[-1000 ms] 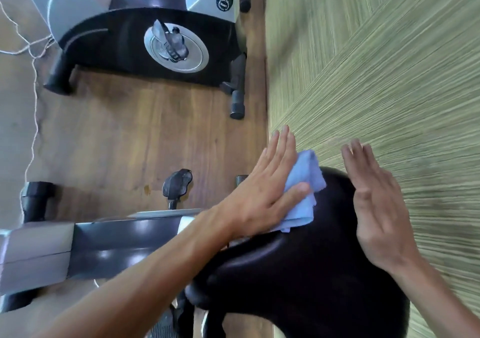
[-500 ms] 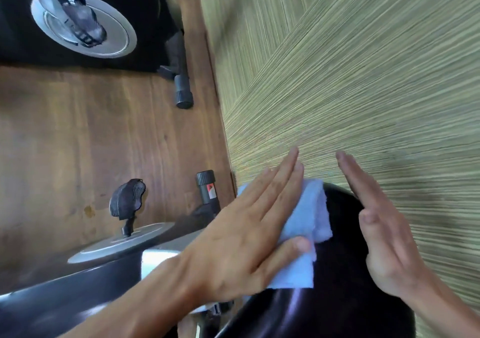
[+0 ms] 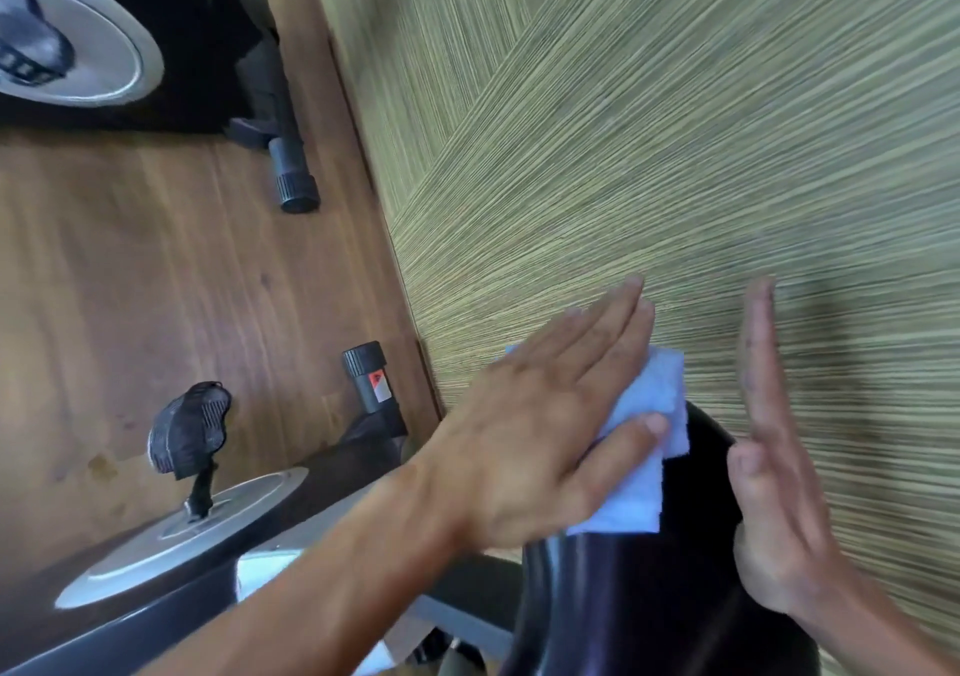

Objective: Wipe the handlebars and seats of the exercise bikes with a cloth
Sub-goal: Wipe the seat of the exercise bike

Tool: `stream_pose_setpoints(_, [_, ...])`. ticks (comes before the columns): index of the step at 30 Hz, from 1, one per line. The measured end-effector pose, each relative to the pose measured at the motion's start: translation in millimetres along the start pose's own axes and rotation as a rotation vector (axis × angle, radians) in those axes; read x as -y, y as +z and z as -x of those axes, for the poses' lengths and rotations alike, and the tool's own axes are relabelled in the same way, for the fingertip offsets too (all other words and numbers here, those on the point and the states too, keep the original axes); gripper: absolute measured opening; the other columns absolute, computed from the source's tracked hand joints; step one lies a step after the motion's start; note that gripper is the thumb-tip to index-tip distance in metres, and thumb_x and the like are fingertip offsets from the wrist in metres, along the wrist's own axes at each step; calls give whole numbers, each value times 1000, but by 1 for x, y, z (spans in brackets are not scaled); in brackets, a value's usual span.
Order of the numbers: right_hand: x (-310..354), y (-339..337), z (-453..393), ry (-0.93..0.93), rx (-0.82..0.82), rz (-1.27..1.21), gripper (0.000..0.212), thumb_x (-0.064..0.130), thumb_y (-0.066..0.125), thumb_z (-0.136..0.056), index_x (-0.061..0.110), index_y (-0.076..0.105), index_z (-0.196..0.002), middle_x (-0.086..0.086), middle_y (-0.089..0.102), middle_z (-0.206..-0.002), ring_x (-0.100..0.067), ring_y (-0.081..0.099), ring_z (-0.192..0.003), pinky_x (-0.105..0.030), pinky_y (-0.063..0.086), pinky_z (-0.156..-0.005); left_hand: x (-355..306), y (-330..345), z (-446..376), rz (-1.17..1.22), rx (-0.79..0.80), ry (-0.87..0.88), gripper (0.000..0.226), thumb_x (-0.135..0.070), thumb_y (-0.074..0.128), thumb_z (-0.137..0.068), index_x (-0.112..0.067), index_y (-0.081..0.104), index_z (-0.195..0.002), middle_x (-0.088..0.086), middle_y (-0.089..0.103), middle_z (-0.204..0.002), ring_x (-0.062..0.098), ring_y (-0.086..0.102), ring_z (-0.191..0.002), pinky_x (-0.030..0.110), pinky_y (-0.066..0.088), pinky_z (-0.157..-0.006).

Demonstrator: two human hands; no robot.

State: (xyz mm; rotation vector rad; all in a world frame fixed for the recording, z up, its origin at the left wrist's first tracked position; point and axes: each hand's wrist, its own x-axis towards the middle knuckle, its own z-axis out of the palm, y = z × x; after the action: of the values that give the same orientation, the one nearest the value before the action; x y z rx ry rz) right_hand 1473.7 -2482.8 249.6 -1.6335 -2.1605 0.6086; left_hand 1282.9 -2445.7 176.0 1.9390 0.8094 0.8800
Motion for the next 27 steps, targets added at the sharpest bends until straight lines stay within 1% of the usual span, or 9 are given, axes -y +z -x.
stream_pose_setpoints(5, [0, -1, 4, 0, 21, -42, 77, 51, 21, -109, -9, 8, -156, -17, 9, -170, -37, 6, -158, -62, 10, -125, -4, -6, 2, 13, 70, 4, 68, -42, 34, -108, -2, 20, -161, 10, 10, -171, 14, 12, -158, 36, 19, -127])
stream_pose_setpoints(9, [-4, 0, 0, -1, 19, -82, 74, 50, 22, -109, -6, 11, -156, -20, 20, -167, -43, 16, -155, -66, 17, -121, -7, -6, 9, -18, 24, -51, 67, -46, 35, -105, -8, 31, -160, 4, 28, -168, 14, 29, -153, 32, 28, -122])
stream_pose_setpoints(11, [-6, 1, -2, 2, 22, -114, 77, 52, 23, -109, -8, 11, -155, -21, 21, -167, -41, 19, -155, -59, 18, -123, -1, -7, -17, 125, 142, -185, 59, -52, 34, -101, -23, 48, -151, -9, 56, -148, 11, 52, -134, 32, 40, -110])
stream_pose_setpoints(12, [-6, 0, -1, 12, 20, -134, 79, 53, 23, -109, -10, 11, -155, -21, 23, -166, -40, 21, -154, -53, 19, -124, 1, -5, -27, 244, 188, -237, 47, -52, 37, -100, -30, 59, -135, -16, 66, -125, 8, 60, -116, 33, 44, -100])
stream_pose_setpoints(14, [-5, 0, 2, 27, 9, -175, 81, 53, 23, -109, -14, 12, -153, -23, 28, -163, -39, 27, -153, -43, 21, -124, 2, -3, -27, 337, 159, -231, 27, -45, 43, -100, -35, 64, -113, -22, 65, -98, 1, 60, -96, 32, 45, -88])
stream_pose_setpoints(18, [-6, 1, 4, 37, -14, -209, 76, 52, 24, -109, -12, 19, -151, -25, 35, -159, -39, 34, -150, -41, 25, -122, -4, -9, 7, 180, 61, -143, 51, -48, 40, -103, -24, 52, -147, -19, 57, -141, 4, 51, -132, 35, 44, -106])
stream_pose_setpoints(20, [-9, 1, 1, 25, -40, -186, 72, 51, 23, -109, -9, 24, -150, -24, 36, -159, -41, 35, -149, -48, 28, -120, -3, -11, -8, 164, 99, -148, 48, -49, 38, -103, -27, 55, -141, -19, 61, -129, 2, 55, -122, 36, 47, -99])
stream_pose_setpoints(23, [-11, 0, 2, 16, -66, -130, 70, 48, 21, -110, -10, 31, -147, -25, 38, -158, -41, 37, -147, -58, 33, -115, -6, -12, -40, 143, 218, -157, 30, -48, 38, -101, -35, 62, -113, -19, 62, -103, 2, 57, -100, 38, 47, -89])
stream_pose_setpoints(27, [-10, -1, 7, 33, -98, -160, 66, 48, 24, -110, -6, 36, -145, -22, 47, -152, -43, 44, -141, -57, 34, -113, -19, -17, -4, 41, 106, -84, 47, -42, 48, -98, -20, 60, -138, -14, 62, -135, 8, 56, -125, 33, 44, -104])
